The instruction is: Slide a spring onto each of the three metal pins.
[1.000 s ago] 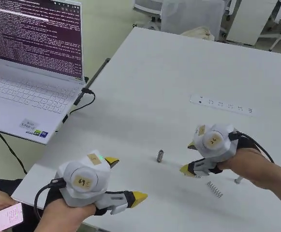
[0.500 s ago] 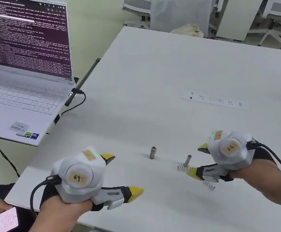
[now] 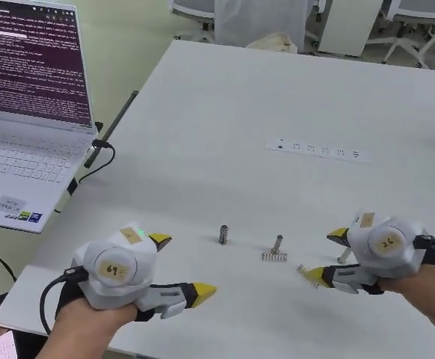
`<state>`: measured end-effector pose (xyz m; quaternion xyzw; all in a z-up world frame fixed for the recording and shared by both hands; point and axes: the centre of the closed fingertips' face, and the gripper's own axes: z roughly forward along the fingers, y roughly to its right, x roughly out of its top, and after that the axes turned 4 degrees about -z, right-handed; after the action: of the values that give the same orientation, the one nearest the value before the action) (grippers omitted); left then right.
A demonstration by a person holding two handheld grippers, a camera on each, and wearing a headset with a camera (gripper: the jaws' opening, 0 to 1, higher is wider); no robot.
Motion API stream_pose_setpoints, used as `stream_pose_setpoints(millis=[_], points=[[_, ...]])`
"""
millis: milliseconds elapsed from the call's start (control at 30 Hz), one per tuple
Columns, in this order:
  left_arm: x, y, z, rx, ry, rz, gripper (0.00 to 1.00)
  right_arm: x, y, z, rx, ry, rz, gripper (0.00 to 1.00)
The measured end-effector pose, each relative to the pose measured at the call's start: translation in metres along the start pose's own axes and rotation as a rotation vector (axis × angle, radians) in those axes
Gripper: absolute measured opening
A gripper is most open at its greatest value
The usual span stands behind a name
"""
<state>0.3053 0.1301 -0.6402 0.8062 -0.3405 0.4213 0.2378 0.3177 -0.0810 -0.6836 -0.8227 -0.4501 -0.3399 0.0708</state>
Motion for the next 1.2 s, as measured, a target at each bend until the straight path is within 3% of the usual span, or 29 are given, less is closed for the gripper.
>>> stream_pose_setpoints(millis=[700, 1200], points=[[0.013, 0.016, 0.024, -0.05, -0.007, 0.035, 0.65, -0.034, 0.005, -0.034, -0.066, 0.055, 0.143, 0.52], [0.016, 0.023, 0.038, -0.074, -0.023, 0.047, 0.66, -0.047, 0.005, -0.04, -0.068, 0.071, 0.218, 0.57]])
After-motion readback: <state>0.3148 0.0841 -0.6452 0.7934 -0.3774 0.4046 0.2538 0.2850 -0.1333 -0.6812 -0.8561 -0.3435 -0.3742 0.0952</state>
